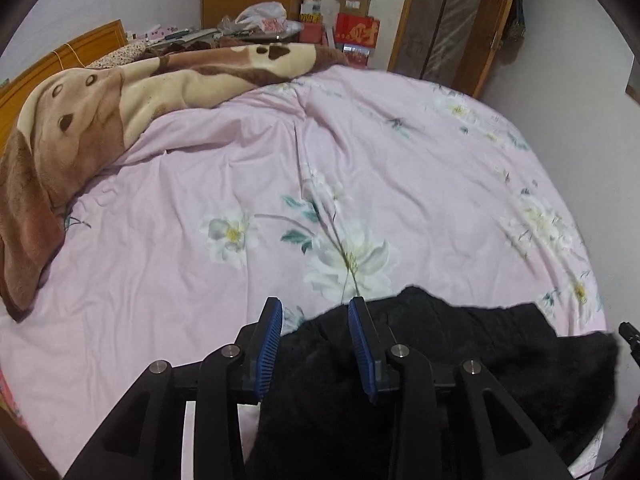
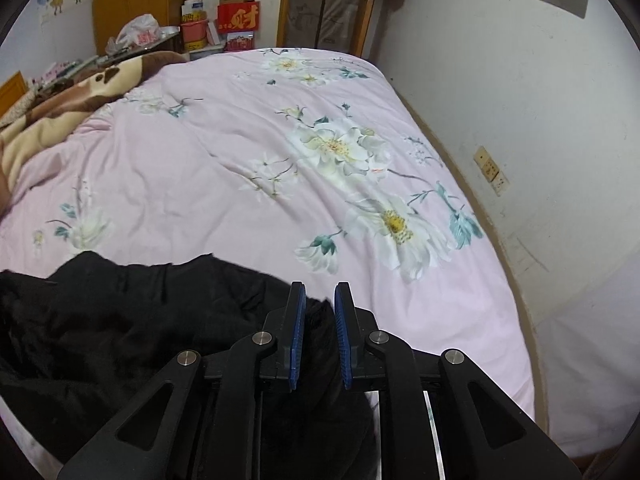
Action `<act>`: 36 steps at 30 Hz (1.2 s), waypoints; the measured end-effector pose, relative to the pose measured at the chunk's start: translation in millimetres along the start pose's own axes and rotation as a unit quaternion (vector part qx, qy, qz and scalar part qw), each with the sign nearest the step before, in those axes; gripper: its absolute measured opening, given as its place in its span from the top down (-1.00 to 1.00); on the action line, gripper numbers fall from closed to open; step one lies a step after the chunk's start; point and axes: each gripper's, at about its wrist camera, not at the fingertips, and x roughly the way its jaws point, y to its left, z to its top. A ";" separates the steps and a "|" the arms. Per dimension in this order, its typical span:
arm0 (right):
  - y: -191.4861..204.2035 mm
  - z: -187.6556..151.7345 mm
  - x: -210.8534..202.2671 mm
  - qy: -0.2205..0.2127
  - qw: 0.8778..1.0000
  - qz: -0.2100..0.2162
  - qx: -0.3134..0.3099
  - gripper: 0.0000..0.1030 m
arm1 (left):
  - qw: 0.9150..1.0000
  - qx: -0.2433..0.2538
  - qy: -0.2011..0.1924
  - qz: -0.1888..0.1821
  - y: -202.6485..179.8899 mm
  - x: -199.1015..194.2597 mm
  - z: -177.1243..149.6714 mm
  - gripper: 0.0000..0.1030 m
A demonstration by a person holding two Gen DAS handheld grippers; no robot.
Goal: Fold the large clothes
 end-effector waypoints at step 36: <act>-30.9 -22.6 -2.8 -0.103 0.986 0.133 -0.016 0.80 | 0.994 0.095 -0.048 -0.011 -11.2 11.4 -33.1 0.58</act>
